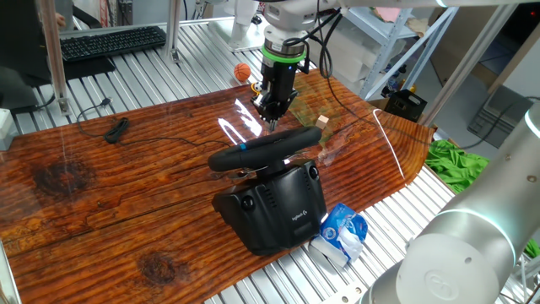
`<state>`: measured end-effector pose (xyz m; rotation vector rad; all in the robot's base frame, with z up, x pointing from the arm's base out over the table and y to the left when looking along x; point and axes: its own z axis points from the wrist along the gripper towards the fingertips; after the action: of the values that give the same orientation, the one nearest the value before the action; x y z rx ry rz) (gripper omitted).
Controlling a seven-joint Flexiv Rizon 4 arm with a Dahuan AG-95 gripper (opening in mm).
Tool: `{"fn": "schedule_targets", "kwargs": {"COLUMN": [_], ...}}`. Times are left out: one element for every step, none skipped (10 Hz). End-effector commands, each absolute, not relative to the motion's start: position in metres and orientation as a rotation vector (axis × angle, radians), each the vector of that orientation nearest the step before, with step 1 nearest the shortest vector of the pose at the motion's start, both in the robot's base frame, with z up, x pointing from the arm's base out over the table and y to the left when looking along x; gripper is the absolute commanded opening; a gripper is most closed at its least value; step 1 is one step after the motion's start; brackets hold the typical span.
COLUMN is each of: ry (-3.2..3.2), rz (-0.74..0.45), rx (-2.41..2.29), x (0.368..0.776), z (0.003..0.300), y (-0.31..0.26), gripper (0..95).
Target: Rotate the steering wheel 90 degrees counterclockwise
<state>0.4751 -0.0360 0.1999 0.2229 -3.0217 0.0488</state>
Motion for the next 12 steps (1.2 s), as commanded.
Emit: {"fn": "schedule_targets", "kwargs": {"ry": [-3.028,-3.03,-3.031,-3.031,-3.032,-3.033,-3.033,-3.033,-3.031,-3.034,-3.036,-3.038], "rz": [0.05,0.034,0.038,0.039,0.039,0.04,0.041,0.039,0.041,0.037,0.039,0.037], "rx": [0.218,0.199,0.2,0.201,0.203,0.204,0.204,0.197,0.192,0.182,0.186,0.189], "x": [0.4735,0.4737,0.4737,0.4737,0.4737,0.4737,0.4737,0.4737,0.4737,0.4737,0.4737,0.4737], "z": [0.1994,0.1992,0.1992,0.1992,0.199,0.1989,0.1989,0.1989,0.1989,0.1989,0.1989,0.1989], "y": [-0.0372,-0.0372,-0.0372,-0.0372,-0.0375,-0.0376,-0.0376,-0.0376,-0.0376,-0.0376,-0.0376,-0.0376], "gripper": [0.0,0.0,0.0,0.0,0.0,0.0,0.0,0.0,0.0,0.0,0.0,0.0]}}
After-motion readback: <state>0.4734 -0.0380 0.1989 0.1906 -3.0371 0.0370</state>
